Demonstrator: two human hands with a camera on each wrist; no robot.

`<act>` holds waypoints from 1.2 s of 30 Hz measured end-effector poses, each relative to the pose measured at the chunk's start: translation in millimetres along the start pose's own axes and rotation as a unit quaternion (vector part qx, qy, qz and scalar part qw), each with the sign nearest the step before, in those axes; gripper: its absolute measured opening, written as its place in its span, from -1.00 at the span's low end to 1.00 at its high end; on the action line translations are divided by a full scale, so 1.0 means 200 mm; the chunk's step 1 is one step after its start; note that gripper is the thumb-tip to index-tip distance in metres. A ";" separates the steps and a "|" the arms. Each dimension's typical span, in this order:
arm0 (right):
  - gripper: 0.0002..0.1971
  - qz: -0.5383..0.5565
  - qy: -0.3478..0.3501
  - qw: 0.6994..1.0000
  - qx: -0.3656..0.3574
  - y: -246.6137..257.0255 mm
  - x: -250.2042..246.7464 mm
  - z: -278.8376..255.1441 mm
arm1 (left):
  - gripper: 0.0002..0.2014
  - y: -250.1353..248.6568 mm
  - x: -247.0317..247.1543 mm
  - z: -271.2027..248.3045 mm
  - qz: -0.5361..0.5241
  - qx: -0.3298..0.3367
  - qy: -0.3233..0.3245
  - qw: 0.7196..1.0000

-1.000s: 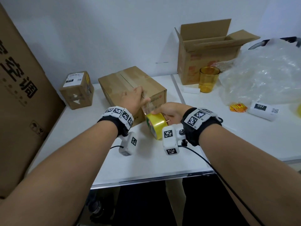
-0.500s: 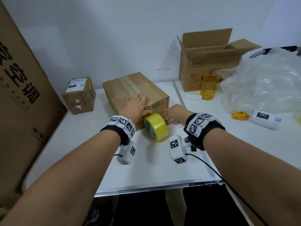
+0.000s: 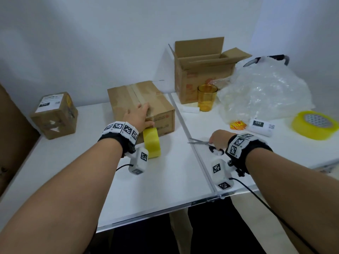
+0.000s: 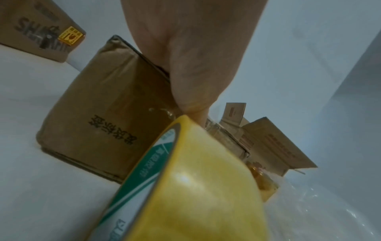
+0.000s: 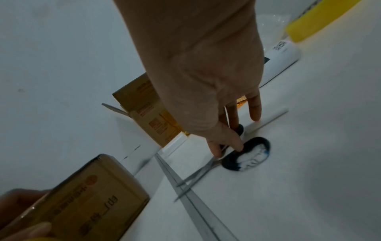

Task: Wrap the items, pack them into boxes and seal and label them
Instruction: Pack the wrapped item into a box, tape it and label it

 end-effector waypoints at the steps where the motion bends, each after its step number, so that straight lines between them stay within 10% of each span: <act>1: -0.69 0.001 -0.001 1.000 0.004 0.00 -0.01 -0.03 | -0.35 0.01 0.00 0.00 -0.006 -0.002 -0.001 1.000; 8: -0.81 -0.012 -0.053 0.998 0.012 -0.01 0.00 -0.07 | -0.32 0.01 -0.01 -0.02 -0.010 -0.004 -0.006 1.000; 15: -0.75 0.280 -0.125 0.951 -0.033 0.09 -0.14 -0.05 | -0.35 0.02 0.00 -0.01 0.009 0.007 -0.022 1.000; 20: -0.59 0.425 -0.144 0.881 -0.149 0.31 -0.30 -0.06 | -0.25 0.03 -0.01 -0.01 -0.020 0.074 0.021 0.997; 25: -0.60 0.326 -0.204 0.868 -0.314 0.67 -0.42 -0.16 | -0.36 0.02 -0.07 -0.05 -0.103 0.113 0.008 0.988; 30: -0.60 0.236 -0.190 0.879 -0.369 0.93 -0.37 -0.13 | -0.68 0.29 -0.26 -0.23 -0.241 -0.091 -0.214 0.942; 36: -0.61 0.136 -0.185 0.905 -0.358 1.06 -0.26 -0.06 | -0.56 0.30 -0.01 -0.37 -0.448 -0.190 0.020 0.873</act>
Point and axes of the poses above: each hand's wrist, its own z-axis towards the middle knuckle, its own x-axis out of the palm, y = z × x, the point moved 8 cm from there along z, towards the middle knuckle, and after that the axes turned 9 degrees about z, right-handed, at the moved point
